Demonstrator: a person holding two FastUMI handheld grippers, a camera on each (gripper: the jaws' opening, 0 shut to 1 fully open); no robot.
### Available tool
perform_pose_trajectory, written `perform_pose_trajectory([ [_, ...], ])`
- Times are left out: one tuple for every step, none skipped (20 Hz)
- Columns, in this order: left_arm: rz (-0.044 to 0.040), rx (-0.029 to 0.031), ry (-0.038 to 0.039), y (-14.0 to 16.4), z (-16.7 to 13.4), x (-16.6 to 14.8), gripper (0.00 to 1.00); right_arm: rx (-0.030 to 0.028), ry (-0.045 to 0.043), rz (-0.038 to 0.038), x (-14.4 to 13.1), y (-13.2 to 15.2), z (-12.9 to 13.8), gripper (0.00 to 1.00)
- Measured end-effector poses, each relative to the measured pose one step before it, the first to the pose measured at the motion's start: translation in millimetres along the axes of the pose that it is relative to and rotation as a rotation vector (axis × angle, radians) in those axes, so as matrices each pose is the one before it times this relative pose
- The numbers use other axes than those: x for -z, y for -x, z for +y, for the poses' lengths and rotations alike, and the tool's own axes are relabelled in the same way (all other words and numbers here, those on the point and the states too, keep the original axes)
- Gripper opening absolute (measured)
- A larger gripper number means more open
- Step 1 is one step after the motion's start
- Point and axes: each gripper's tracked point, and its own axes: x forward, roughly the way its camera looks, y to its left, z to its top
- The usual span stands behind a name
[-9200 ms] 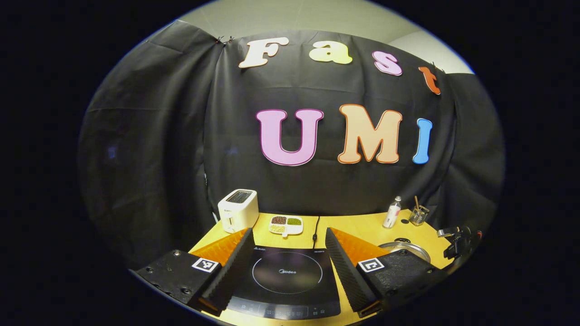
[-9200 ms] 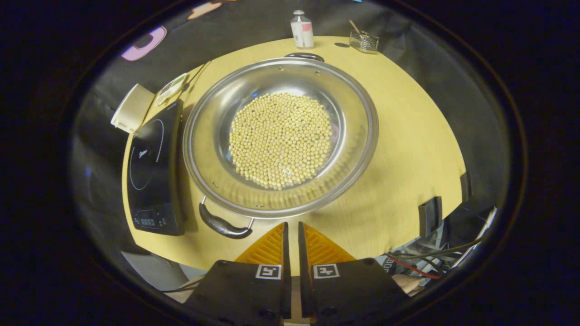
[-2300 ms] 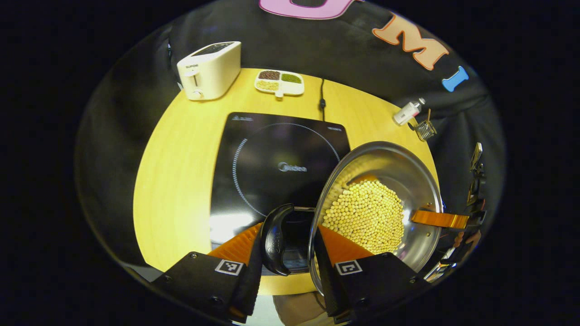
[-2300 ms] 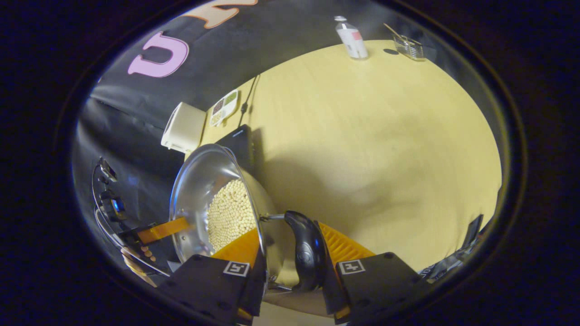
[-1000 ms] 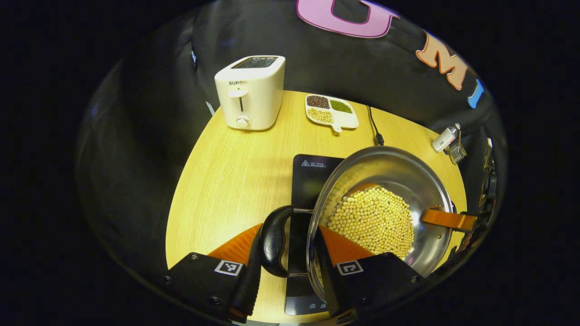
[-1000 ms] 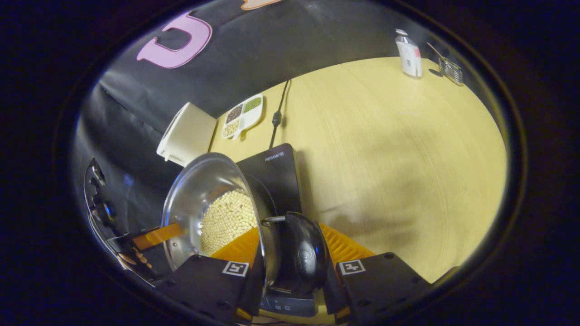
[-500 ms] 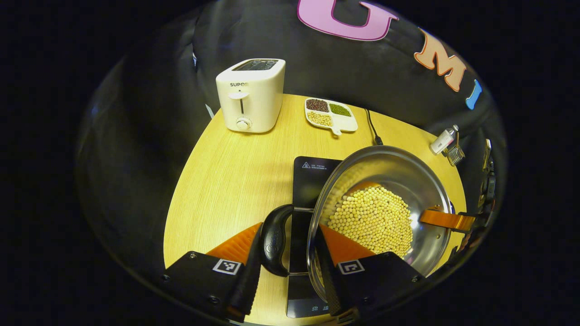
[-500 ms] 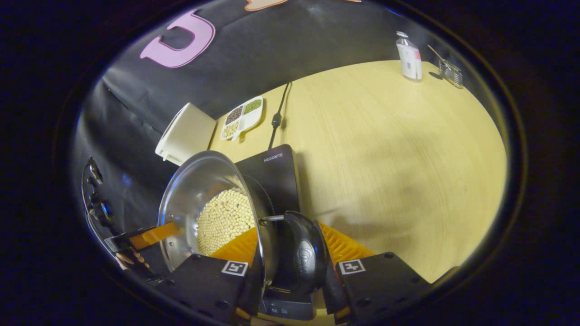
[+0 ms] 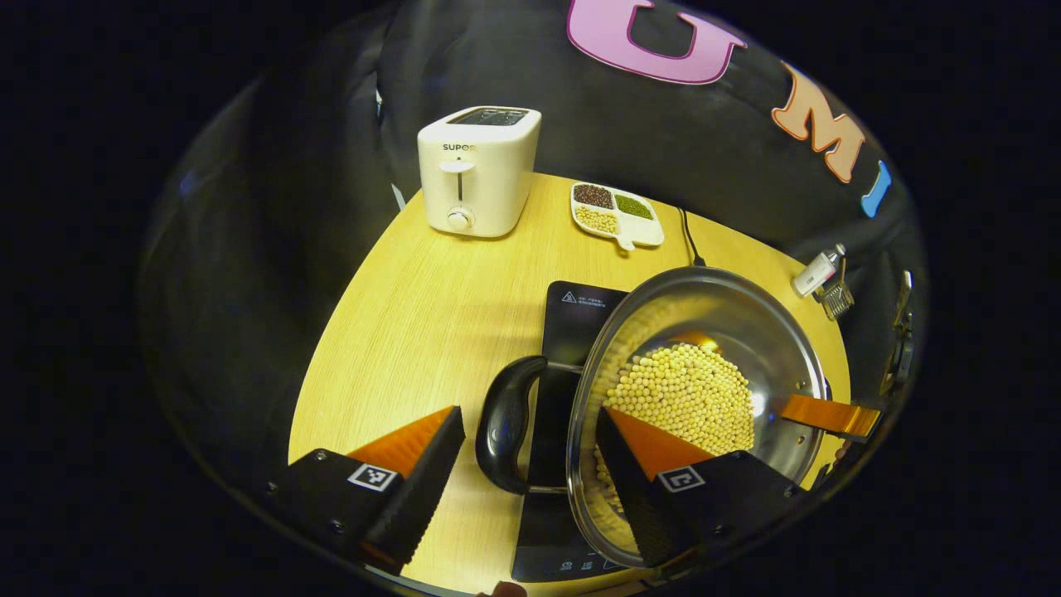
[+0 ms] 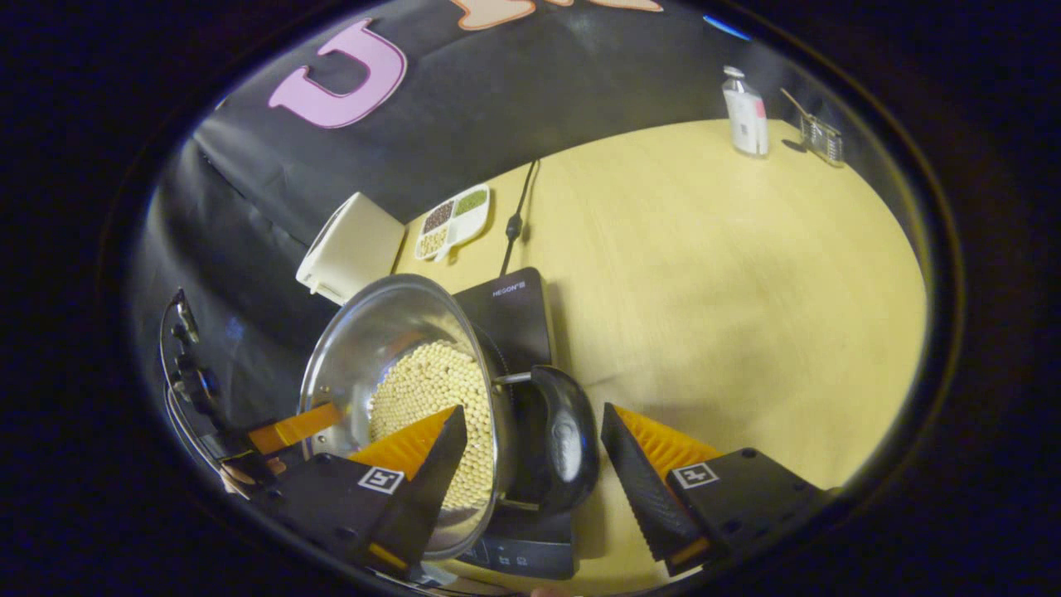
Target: First push the handle of the pot to place it horizontally, then grasp the pot with both hands and set it on the induction cooktop.
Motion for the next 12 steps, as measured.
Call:
perform_pose_trajectory([
  [-0.01988,0.00122,-0.00491,3.37,-3.46,-3.64,0.98,0.01356,0.00781,-0.02491,-4.49,8.35,-4.84,1.0],
  [-0.01327,-0.00154,-0.00873,3.35,-3.93,-1.97,0.98,0.01215,0.00055,-0.02248,-3.5,9.08,-4.71,1.0],
  [-0.0121,-0.002,-0.01739,4.28,-4.24,-2.77,0.98,0.00421,-0.00485,-0.01787,-4.4,8.31,-3.25,1.0],
  [-0.01243,-0.00713,-0.02145,3.57,-3.53,-3.64,0.98,0.00167,-0.00662,-0.01415,-2.57,7.56,-2.15,0.94],
  [-0.00801,-0.02573,-0.02101,0.47,1.71,-3.47,0.98,0.00238,-0.00353,-0.012,-3.52,7.21,-3.04,0.94],
  [-0.00492,-0.01693,-0.016,2.84,0.03,0.04,0.98,0.0049,0.00225,-0.01463,-2.95,7.98,-4.49,0.94],
  [-0.00261,-0.01782,-0.00514,2.51,0.81,-1.77,0.98,0.00795,0.00486,-0.01668,-4.36,7.51,-5.66,0.94],
  [-0.00491,-0.01755,0.00135,3.34,-0.46,-0.26,0.98,0.00556,0.0051,-0.01124,-1.79,6.19,-5.52,1.0],
  [-0.00603,-0.01977,0.0028,4.34,0.08,-1.14,0.98,0.00338,0.00439,-0.00949,-2.11,7.87,-5.97,0.94],
  [-0.01191,-0.01922,-0.00028,6.87,-0.15,-1.98,0.98,-0.00046,0.00417,-0.01195,-2.14,7.68,-5.2,0.94],
  [-0.0206,-0.01524,-0.0014,9.55,-3.13,-3.65,0.98,-0.00344,0.00523,-0.01531,-4.45,7.75,-5.11,0.94],
  [-0.02475,-0.01316,-0.0025,9.63,-5.77,-3.71,0.98,-0.00683,0.00396,-0.0175,-4.71,7.5,-5.19,1.0],
])
